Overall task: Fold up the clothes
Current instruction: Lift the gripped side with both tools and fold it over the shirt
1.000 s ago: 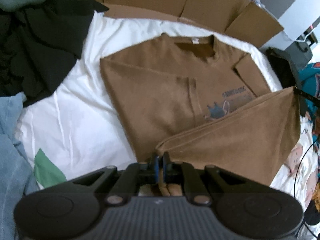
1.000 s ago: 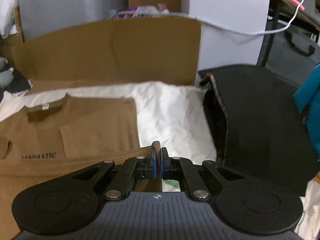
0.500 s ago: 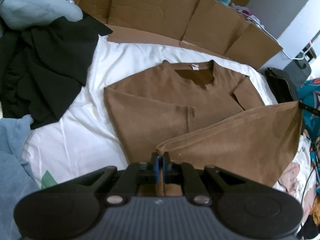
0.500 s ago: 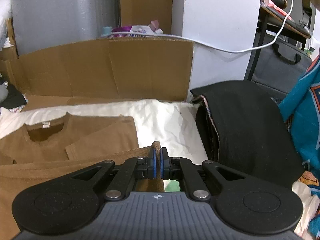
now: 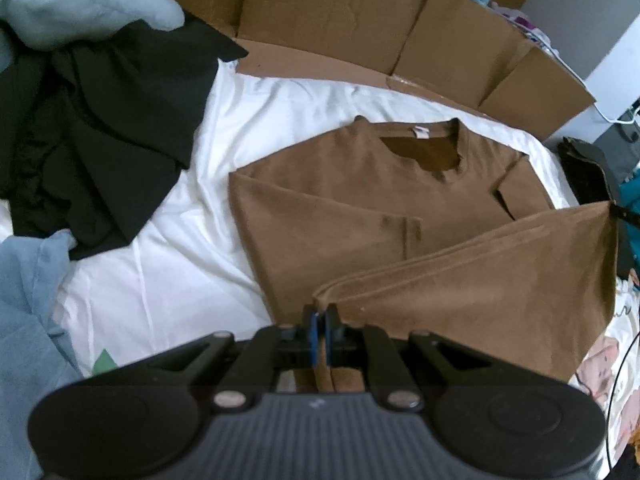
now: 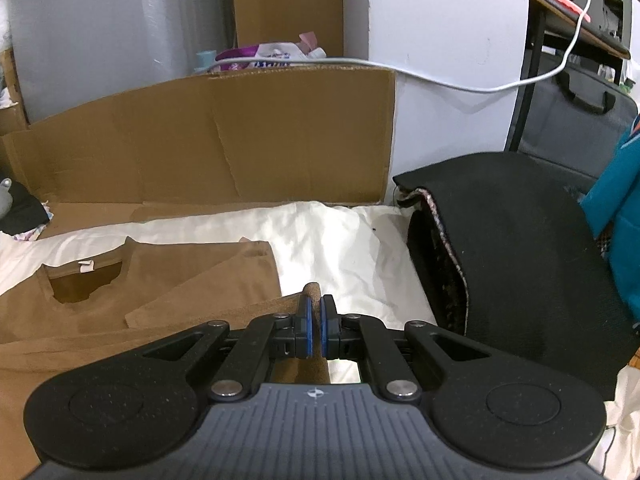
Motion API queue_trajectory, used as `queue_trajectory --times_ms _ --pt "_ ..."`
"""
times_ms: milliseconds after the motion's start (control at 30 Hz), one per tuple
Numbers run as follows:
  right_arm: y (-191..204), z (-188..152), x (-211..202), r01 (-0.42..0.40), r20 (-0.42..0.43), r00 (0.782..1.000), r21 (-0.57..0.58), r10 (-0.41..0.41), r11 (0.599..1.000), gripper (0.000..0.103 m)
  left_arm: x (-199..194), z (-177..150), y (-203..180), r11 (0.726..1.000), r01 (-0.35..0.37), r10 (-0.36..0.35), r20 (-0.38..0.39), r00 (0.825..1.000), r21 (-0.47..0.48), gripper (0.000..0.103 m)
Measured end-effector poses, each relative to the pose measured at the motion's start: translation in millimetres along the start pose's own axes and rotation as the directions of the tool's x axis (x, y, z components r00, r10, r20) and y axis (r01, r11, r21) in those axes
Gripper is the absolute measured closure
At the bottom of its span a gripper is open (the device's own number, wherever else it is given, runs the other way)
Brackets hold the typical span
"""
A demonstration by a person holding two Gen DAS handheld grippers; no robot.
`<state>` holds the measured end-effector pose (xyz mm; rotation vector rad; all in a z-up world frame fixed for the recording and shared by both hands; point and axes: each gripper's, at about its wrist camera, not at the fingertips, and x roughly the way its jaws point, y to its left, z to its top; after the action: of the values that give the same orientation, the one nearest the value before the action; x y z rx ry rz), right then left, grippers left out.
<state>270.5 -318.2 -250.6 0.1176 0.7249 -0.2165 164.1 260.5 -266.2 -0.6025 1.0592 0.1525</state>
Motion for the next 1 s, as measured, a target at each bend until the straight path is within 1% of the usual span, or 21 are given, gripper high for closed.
queue_trajectory --times_ms 167,200,367,467,533,633,700,800,1000 --pt "4 0 9 -0.003 0.001 1.000 -0.013 0.003 1.000 0.101 3 6 -2 1.000 0.010 -0.010 0.003 1.000 0.009 0.099" --pt "5 0 10 -0.004 0.002 1.000 -0.014 0.004 1.000 0.101 3 7 -4 1.000 0.010 -0.010 0.008 1.000 0.024 0.099" --pt "5 6 15 0.002 0.014 1.000 -0.001 -0.002 1.000 0.101 4 13 -4 0.999 -0.007 0.006 0.014 1.000 0.046 0.099" --pt "5 12 17 0.006 0.025 1.000 0.003 -0.006 1.000 0.101 1 19 -1 0.999 -0.015 0.013 0.033 0.999 0.041 0.099" --pt "5 15 19 0.006 0.028 1.000 -0.002 -0.006 1.000 0.101 1 24 1 0.999 -0.014 0.013 0.041 0.999 0.029 0.099" --pt "7 20 23 0.005 0.035 0.999 0.001 -0.005 1.000 0.101 0 35 2 0.999 -0.021 0.019 0.052 0.998 0.047 0.099" --pt "11 25 28 0.007 0.040 0.999 0.002 -0.007 1.000 0.101 -1 42 1 0.997 -0.037 0.033 0.067 0.997 0.069 0.099" --pt "16 36 37 0.006 0.052 0.999 0.006 -0.006 1.000 0.101 0 51 0 0.997 -0.038 0.033 0.082 0.996 0.068 0.099" --pt "30 53 58 0.010 0.051 0.999 0.004 -0.010 1.000 0.101 7 65 5 0.997 -0.051 0.046 0.087 0.995 0.065 0.099"
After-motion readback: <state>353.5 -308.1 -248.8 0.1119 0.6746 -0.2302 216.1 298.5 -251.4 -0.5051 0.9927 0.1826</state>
